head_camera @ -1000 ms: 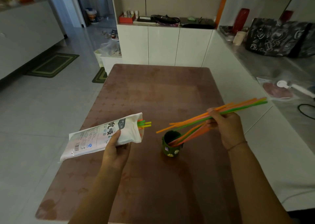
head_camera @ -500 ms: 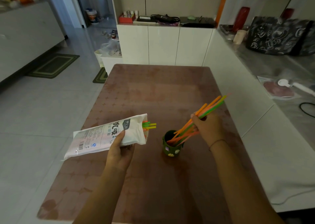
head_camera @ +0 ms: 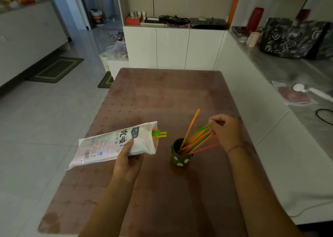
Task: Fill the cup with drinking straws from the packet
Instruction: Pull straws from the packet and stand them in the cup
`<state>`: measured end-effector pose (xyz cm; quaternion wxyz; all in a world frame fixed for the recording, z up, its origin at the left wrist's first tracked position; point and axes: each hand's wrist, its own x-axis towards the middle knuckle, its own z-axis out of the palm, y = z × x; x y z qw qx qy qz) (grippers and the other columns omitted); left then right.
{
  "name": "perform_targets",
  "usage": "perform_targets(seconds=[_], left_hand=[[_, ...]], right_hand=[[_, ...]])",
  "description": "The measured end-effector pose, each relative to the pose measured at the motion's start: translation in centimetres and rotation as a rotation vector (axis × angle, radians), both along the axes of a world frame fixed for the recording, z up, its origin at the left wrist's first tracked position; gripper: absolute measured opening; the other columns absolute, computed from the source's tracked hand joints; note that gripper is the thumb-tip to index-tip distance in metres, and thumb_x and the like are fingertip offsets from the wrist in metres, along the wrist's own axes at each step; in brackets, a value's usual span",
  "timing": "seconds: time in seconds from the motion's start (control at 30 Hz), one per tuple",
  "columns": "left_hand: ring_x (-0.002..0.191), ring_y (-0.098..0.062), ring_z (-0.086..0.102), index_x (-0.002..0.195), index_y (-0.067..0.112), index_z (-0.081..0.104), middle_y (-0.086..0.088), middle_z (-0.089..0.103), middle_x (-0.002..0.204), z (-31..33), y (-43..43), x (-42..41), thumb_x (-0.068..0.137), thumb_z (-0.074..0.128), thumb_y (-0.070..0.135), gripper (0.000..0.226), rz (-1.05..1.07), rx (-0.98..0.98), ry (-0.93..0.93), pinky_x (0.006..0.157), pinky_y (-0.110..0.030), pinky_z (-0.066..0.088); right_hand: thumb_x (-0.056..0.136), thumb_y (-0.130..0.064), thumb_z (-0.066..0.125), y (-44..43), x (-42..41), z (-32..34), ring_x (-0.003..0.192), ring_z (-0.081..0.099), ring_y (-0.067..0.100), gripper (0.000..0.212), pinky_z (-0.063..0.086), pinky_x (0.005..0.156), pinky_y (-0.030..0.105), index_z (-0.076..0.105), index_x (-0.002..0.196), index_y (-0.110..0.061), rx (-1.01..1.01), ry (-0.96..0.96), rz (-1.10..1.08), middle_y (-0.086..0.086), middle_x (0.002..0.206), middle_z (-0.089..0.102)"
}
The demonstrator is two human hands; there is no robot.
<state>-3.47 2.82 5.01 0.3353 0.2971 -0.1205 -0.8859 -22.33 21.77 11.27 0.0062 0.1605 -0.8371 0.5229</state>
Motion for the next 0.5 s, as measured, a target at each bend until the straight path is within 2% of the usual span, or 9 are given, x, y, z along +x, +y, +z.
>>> perform_targets(seconds=[0.07, 0.13, 0.17, 0.3, 0.4, 0.43, 0.5], left_hand=[[0.108, -0.020, 0.064, 0.127, 0.019, 0.047, -0.004, 0.067, 0.115, 0.1, 0.1, -0.1, 0.086, 0.058, 0.001, 0.046, -0.004, -0.005, 0.001, 0.068, -0.032, 0.060], [0.108, -0.020, 0.065, 0.125, 0.019, 0.049, -0.004, 0.068, 0.113, 0.3, 0.3, -0.2, 0.086, 0.057, 0.000, 0.044, -0.008, -0.007, 0.006, 0.067, -0.032, 0.060], [0.108, -0.019, 0.065, 0.124, 0.019, 0.049, -0.004, 0.069, 0.112, 0.3, 0.4, -0.2, 0.086, 0.057, 0.000, 0.043, -0.012, -0.006, 0.010, 0.068, -0.032, 0.060], [0.110, -0.020, 0.064, 0.125, 0.019, 0.050, -0.004, 0.069, 0.114, 0.7, 0.4, -0.3, 0.084, 0.058, 0.000, 0.046, -0.026, -0.036, 0.037, 0.069, -0.032, 0.060], [0.112, -0.021, 0.063, 0.125, 0.020, 0.050, -0.004, 0.068, 0.118, 1.2, 0.6, -0.4, 0.085, 0.057, 0.000, 0.046, -0.032, -0.098, 0.039, 0.079, -0.036, 0.059], [0.112, -0.021, 0.064, 0.123, 0.021, 0.051, -0.004, 0.068, 0.116, 1.5, 0.7, -0.4, 0.085, 0.057, -0.001, 0.044, -0.033, -0.125, 0.036, 0.084, -0.037, 0.057], [0.108, -0.020, 0.065, 0.118, 0.023, 0.052, -0.002, 0.070, 0.111, 2.0, 1.0, -0.5, 0.086, 0.056, -0.001, 0.040, -0.037, -0.170, 0.028, 0.087, -0.039, 0.054]], right_hand=[[0.079, 0.000, 0.063, 0.2, 0.0, -0.1, 0.042, 0.057, 0.000, 0.006, 0.048, 0.047, 0.013, 0.068, 0.081, -0.002, 0.008, 0.005, 0.004, 0.011, 0.066, 0.061], [0.077, -0.005, 0.067, 0.4, -0.1, -0.1, 0.055, 0.060, 0.009, 0.008, 0.054, 0.060, 0.027, 0.069, 0.084, -0.007, 0.034, 0.017, -0.025, 0.010, 0.070, 0.063], [0.076, -0.008, 0.068, 0.5, -0.1, 0.1, 0.064, 0.059, 0.015, 0.010, 0.053, 0.065, 0.028, 0.070, 0.086, -0.009, 0.048, 0.034, -0.045, 0.008, 0.073, 0.063], [0.078, -0.015, 0.069, 0.7, 0.6, 1.7, 0.077, 0.052, 0.014, 0.016, 0.032, 0.060, 0.012, 0.068, 0.093, -0.012, 0.031, 0.164, -0.130, 0.005, 0.089, 0.061], [0.082, -0.015, 0.064, 0.0, 2.2, 2.8, 0.068, 0.052, 0.006, 0.010, 0.037, 0.062, 0.003, 0.067, 0.090, -0.019, -0.145, 0.183, -0.124, 0.004, 0.090, 0.063], [0.083, -0.015, 0.062, -0.6, 3.1, 2.9, 0.069, 0.055, 0.005, 0.009, 0.040, 0.065, 0.004, 0.066, 0.089, -0.021, -0.206, 0.158, -0.079, 0.003, 0.088, 0.065], [0.085, -0.016, 0.061, -2.1, 4.9, 2.5, 0.076, 0.059, 0.007, 0.009, 0.048, 0.072, 0.015, 0.066, 0.090, -0.022, -0.270, 0.056, 0.061, -0.001, 0.087, 0.066]])
